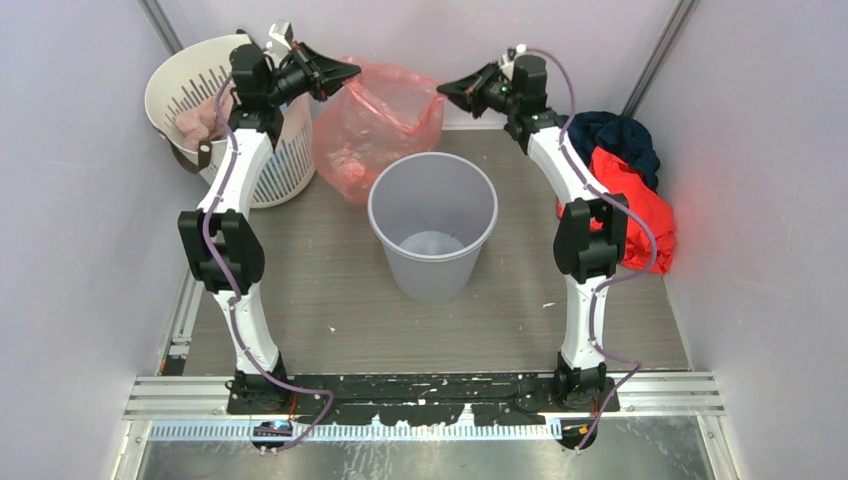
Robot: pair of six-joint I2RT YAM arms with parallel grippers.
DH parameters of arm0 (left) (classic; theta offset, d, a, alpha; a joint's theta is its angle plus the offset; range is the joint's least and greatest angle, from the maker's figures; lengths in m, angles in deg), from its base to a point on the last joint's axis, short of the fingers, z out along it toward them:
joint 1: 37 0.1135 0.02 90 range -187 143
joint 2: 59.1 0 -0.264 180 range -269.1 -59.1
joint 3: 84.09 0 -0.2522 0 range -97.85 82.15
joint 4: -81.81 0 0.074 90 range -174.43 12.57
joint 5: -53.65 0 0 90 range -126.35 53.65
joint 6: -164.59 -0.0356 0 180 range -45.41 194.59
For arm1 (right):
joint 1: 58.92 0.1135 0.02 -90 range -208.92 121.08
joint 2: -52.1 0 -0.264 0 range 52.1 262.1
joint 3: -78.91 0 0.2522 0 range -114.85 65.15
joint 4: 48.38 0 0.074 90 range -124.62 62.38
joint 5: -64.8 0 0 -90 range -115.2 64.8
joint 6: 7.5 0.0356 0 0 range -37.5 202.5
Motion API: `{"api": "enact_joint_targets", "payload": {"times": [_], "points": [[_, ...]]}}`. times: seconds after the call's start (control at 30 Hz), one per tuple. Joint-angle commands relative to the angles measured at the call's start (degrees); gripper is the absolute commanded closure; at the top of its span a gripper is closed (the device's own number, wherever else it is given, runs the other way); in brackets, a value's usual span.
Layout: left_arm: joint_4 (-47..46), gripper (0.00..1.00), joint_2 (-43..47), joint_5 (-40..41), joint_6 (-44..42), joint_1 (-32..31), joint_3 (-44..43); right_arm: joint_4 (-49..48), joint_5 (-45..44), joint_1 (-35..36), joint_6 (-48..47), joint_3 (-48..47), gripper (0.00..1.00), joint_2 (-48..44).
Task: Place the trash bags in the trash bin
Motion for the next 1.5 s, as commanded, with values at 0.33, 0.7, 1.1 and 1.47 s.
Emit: {"api": "enact_joint_targets", "payload": {"times": [0.33,0.7,1.1,1.47], "points": [[8.14,0.99,6.44,-0.24,5.52,-0.99,-38.35,6.21,-0.98,-0.47,-0.22,-31.92,0.99,-17.37],[4.51,1.00,9.76,1.26,5.35,-0.76,-29.48,4.23,-0.63,-1.00,-0.18,-26.06,0.99,-20.49],[2.94,1.00,11.20,0.34,4.47,-0.77,-25.24,-0.62,-0.28,-1.01,0.42,-19.55,0.99,-21.77],[1.96,1.00,13.50,-0.06,4.37,-0.77,-22.09,-2.61,-0.21,-1.00,1.68,-17.65,0.99,-22.55]]}}
